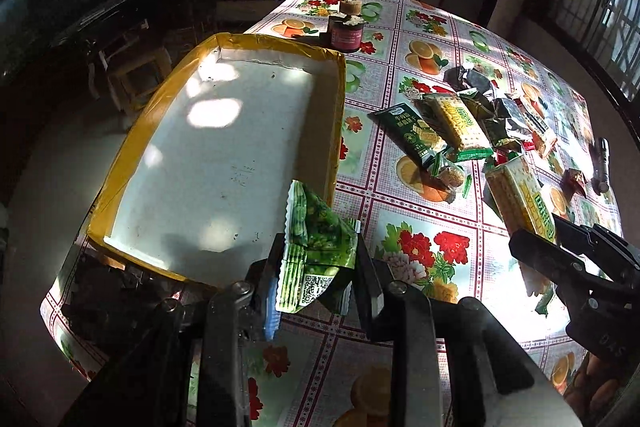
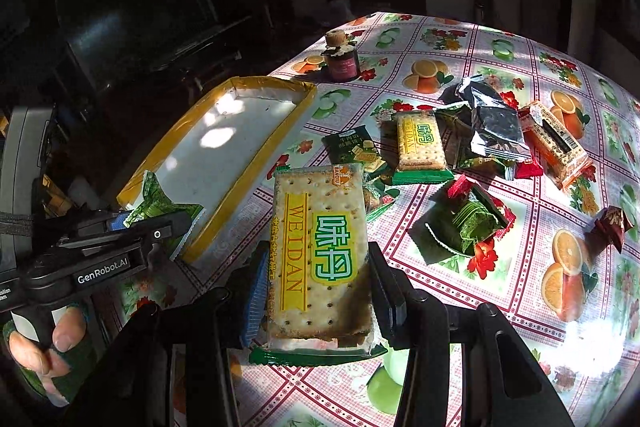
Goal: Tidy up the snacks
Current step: 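Carry both packs over the yellow-rimmed tray while the right tool releases the WEIDAN pack inside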
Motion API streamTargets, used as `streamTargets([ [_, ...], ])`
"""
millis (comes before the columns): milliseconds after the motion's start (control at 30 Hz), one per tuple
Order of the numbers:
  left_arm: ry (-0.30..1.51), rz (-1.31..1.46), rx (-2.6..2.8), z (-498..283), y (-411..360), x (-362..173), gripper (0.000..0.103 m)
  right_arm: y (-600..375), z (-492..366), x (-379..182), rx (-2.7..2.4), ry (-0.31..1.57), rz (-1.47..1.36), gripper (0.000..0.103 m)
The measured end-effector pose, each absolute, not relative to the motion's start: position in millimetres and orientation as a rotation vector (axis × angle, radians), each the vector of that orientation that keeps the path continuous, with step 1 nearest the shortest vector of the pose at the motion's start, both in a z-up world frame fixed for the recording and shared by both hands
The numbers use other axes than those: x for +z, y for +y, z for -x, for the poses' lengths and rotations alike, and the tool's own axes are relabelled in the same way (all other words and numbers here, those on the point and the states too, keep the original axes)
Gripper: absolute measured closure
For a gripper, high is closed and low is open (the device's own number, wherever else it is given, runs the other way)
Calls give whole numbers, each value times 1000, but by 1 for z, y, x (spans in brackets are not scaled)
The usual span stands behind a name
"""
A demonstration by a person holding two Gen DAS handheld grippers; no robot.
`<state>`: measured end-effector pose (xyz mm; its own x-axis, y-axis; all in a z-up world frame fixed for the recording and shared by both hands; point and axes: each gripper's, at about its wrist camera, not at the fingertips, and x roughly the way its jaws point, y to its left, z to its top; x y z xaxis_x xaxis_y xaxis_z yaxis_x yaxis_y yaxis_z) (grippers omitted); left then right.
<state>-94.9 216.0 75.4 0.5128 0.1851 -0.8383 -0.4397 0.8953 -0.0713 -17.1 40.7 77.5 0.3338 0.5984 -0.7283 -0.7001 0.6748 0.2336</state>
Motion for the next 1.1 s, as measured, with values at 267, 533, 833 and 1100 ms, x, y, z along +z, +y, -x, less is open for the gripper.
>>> streamTargets([
  [267, 960, 315, 424, 98, 238, 73, 74, 74, 15, 80, 906, 897, 140, 53],
  [533, 960, 336, 481, 100, 264, 70, 74, 120, 4, 84, 1004, 910, 99, 53],
  [833, 979, 359, 532, 94, 286, 61, 74, 194, -18, 74, 1093, 956, 69, 53],
  [1100, 1011, 369, 546, 80, 297, 47, 74, 242, -41, 38, 1093, 1047, 95, 53],
])
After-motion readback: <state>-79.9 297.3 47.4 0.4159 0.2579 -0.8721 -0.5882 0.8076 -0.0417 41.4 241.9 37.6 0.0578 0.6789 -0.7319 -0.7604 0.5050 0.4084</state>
